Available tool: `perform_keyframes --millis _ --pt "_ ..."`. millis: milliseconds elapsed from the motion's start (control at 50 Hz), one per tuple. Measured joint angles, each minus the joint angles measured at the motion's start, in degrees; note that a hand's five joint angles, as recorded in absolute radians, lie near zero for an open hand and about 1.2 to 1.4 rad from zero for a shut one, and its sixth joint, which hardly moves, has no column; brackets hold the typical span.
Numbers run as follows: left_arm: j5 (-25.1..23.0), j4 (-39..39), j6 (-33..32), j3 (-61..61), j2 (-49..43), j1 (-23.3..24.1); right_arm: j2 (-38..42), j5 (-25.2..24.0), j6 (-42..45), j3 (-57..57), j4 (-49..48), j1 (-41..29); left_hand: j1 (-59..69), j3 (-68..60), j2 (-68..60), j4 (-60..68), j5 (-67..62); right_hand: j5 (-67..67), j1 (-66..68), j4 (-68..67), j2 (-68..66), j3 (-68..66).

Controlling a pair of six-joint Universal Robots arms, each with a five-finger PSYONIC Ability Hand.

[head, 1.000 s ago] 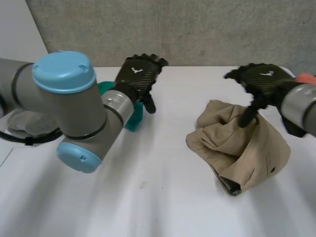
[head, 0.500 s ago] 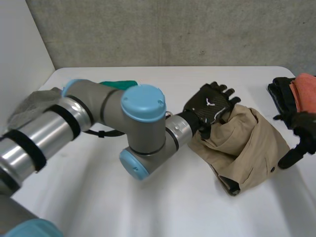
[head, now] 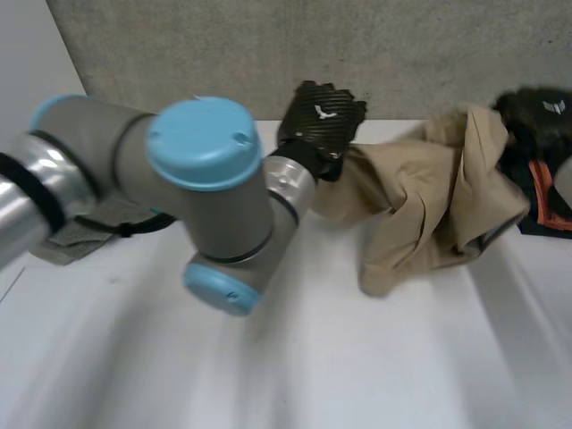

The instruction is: Fold the laundry.

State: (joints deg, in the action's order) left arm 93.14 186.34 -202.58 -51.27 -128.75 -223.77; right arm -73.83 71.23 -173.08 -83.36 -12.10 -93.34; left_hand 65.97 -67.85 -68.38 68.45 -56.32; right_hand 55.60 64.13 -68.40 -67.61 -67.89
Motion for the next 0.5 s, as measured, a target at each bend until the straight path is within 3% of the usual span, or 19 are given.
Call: perform_keyframes --millis 140,260,280,300,320,340,360,380,440,500 --pt "4.1 -0.1 3.4 -18.5 12.3 -0.5 13.6 -8.4 -5.6 19.0 0.2 -5.3 0.0 -0.1 0.0 0.0 0.0 0.1 0.6 0.0 0.0 0.0" --pt "7.1 1.5 6.5 -30.2 15.4 0.8 25.5 -15.5 -10.6 29.7 0.0 -7.9 0.0 -0.1 0.0 0.0 0.0 0.1 0.5 0.0 0.1 0.0" --pt "7.3 1.8 6.7 -30.8 15.4 1.0 26.6 -15.9 -11.0 30.4 0.0 -8.0 0.0 -0.1 0.0 0.0 0.0 -1.3 -1.3 1.6 1.5 1.6" --pt "7.5 2.3 6.9 -32.0 15.1 1.3 28.6 -16.6 -11.6 31.7 0.1 -8.2 0.0 -0.1 0.0 0.0 0.0 -9.8 -10.0 10.7 12.0 10.7" --pt "7.7 2.7 7.1 -32.8 14.8 1.5 29.2 -16.7 -11.8 32.0 0.1 -8.2 0.0 0.0 0.1 -0.1 0.0 -15.7 -16.0 16.5 18.2 17.8" --pt "8.0 3.6 7.3 -34.0 14.0 1.9 31.7 -16.9 -12.2 33.4 0.5 -8.3 -1.0 1.6 1.9 -2.0 0.9 -32.3 -31.3 32.4 33.6 32.6" --pt "8.1 4.0 7.3 -34.3 13.7 2.1 32.3 -16.7 -12.2 33.8 0.7 -8.3 -6.0 6.5 7.7 -7.0 5.3 -34.8 -35.0 35.8 37.2 36.0" --pt "8.3 4.6 7.3 -34.8 13.0 2.2 33.1 -15.9 -12.1 34.5 1.3 -8.2 -13.3 13.8 14.5 -13.8 11.7 -48.8 -48.4 50.0 51.3 49.9" --pt "8.8 5.5 6.8 -35.0 12.0 2.0 32.9 -12.3 -11.4 35.9 3.9 -7.7 -30.7 31.1 31.9 -31.4 29.2 -52.8 -51.5 55.9 55.6 55.7" --pt "9.5 5.5 5.7 -34.7 12.6 1.0 30.0 -7.4 -10.8 37.0 8.6 -6.7 -38.8 39.7 40.5 -41.0 38.9 -52.8 -51.5 56.0 55.6 55.7"
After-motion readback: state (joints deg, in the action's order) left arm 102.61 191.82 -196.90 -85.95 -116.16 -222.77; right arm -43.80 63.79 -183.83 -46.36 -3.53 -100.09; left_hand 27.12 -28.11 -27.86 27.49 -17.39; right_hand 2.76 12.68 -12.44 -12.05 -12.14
